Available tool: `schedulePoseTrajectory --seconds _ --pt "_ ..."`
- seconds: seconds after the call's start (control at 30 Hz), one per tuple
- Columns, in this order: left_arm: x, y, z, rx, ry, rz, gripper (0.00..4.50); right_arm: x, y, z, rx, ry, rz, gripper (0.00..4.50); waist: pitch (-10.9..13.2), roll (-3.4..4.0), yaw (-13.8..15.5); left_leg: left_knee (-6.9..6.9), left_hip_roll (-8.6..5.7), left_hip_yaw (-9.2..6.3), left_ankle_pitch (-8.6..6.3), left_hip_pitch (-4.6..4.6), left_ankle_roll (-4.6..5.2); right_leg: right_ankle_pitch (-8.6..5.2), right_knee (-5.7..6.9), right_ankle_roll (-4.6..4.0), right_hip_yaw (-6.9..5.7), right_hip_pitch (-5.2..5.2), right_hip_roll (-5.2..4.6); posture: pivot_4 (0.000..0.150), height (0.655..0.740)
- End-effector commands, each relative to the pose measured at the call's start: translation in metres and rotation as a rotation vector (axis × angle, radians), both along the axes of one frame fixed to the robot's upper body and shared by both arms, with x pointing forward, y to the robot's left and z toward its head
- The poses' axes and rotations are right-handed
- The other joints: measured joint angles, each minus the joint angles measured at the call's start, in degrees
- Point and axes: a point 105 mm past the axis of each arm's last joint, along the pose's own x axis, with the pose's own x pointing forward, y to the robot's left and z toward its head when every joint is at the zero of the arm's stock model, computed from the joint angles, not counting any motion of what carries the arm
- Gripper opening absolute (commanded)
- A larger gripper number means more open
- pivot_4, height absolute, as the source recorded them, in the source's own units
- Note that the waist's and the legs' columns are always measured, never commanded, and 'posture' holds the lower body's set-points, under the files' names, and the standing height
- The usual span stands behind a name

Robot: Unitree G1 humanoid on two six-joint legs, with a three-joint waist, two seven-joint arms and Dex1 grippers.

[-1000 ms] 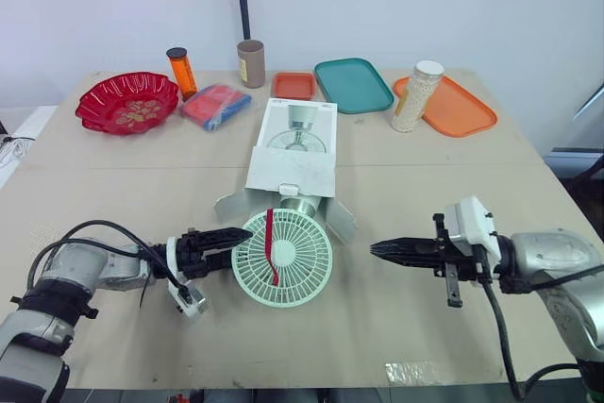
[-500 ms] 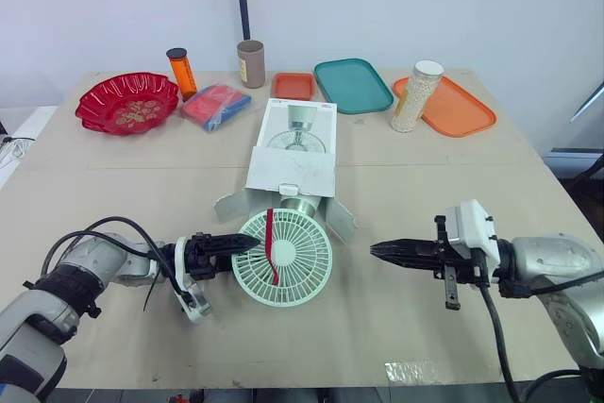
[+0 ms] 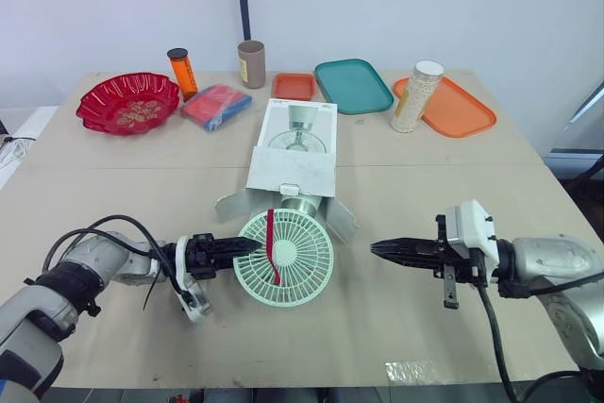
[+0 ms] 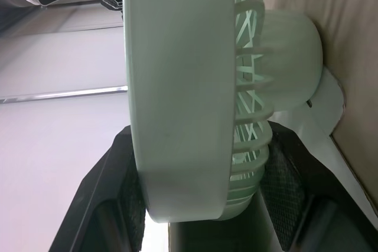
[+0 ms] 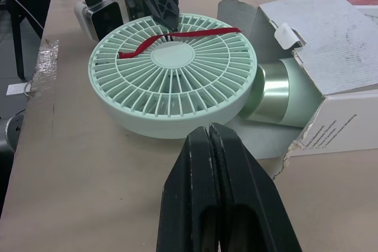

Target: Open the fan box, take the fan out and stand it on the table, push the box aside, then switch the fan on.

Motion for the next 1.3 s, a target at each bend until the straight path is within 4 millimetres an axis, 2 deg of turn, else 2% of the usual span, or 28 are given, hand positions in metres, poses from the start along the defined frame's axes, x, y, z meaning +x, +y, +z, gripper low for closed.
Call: schedulePoseTrajectory --seconds 0.03,0.3,0.43,0.63,0.93,1.3 --pt "-0.004 -0.002 0.007 -0.006 -0.008 -0.022 2.53 -0.002 0.002 0.008 -0.014 -0.052 0.013 0.00 0.00 0.00 0.00 0.00 0.00 0.00 0.00 0.00 0.00 0.00 0.00 0.00 0.00 0.00 0.00 0.150 0.7400" --pt "-0.008 -0.008 0.024 -0.026 0.003 -0.037 2.53 0.000 0.005 0.005 -0.012 -0.055 0.014 0.00 0.00 0.00 0.00 0.05 0.00 0.01 -0.01 -0.02 0.01 0.00 0.04 0.00 0.00 -0.01 -0.01 0.150 0.7400" --pt "-0.018 -0.004 0.028 -0.024 0.078 -0.038 2.53 0.001 0.006 0.005 -0.014 -0.056 0.018 0.00 0.00 0.00 -0.05 0.05 0.02 0.05 -0.02 -0.02 0.04 0.00 0.05 0.00 0.01 -0.04 -0.01 0.150 0.7400" --pt "-0.047 0.004 0.033 -0.041 0.221 -0.049 2.53 0.003 0.007 0.004 -0.019 -0.056 0.024 0.00 -0.02 0.02 -0.10 0.06 0.05 0.09 -0.04 0.02 0.06 0.00 0.08 -0.01 0.01 -0.04 -0.01 0.150 0.7400" --pt "-0.060 0.016 0.038 -0.063 0.347 0.016 2.53 0.000 0.008 0.004 -0.020 -0.049 0.048 0.00 -0.05 0.03 -0.09 0.13 0.05 0.10 -0.05 0.06 0.09 0.00 0.14 -0.01 0.01 0.00 -0.01 0.150 0.7400" --pt "-0.084 0.027 0.064 -0.070 0.414 0.026 2.53 -0.001 0.007 0.002 -0.023 -0.040 0.058 0.00 -0.06 0.05 -0.13 0.13 0.09 0.16 -0.07 0.09 0.12 0.00 0.15 -0.01 0.02 0.00 -0.01 0.150 0.7400"
